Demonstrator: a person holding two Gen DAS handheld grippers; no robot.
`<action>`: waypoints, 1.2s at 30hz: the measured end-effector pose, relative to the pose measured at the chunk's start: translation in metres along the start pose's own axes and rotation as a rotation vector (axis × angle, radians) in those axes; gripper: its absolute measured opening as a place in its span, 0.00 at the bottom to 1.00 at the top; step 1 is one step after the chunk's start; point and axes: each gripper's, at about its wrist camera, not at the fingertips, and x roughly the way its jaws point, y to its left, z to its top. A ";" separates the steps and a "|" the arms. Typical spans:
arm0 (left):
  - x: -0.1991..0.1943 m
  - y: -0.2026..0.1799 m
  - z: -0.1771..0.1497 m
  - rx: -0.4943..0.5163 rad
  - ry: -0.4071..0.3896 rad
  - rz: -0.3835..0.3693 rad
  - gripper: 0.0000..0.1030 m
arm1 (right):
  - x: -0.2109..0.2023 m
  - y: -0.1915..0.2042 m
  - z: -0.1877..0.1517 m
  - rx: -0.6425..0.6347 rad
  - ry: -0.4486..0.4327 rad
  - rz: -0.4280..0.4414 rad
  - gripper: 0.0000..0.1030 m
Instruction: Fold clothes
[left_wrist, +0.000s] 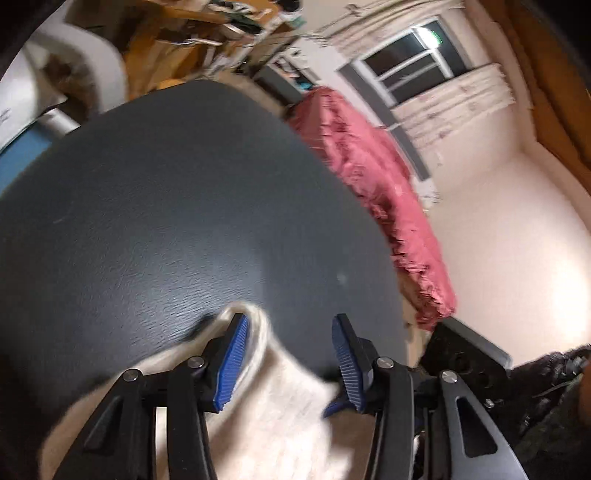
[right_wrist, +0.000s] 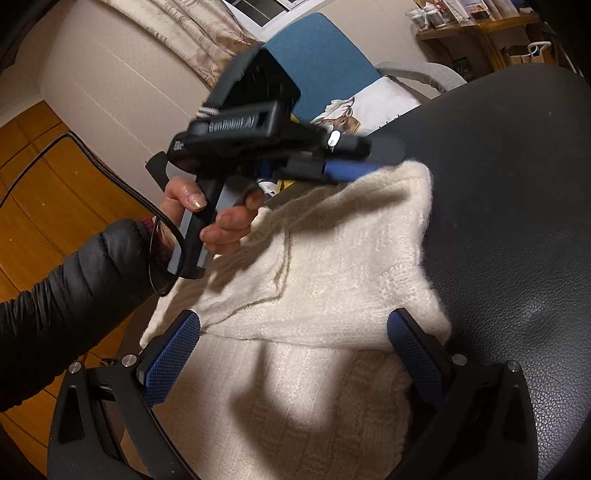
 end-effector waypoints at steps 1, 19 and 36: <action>0.005 -0.001 0.001 0.015 0.008 0.026 0.44 | -0.002 -0.001 -0.001 0.001 0.000 0.001 1.00; -0.012 0.003 -0.020 -0.042 -0.241 0.363 0.21 | -0.001 -0.004 0.001 0.023 -0.012 0.023 1.00; 0.036 -0.038 -0.053 -0.003 -0.096 0.226 0.20 | -0.003 0.000 -0.004 -0.008 -0.017 0.092 1.00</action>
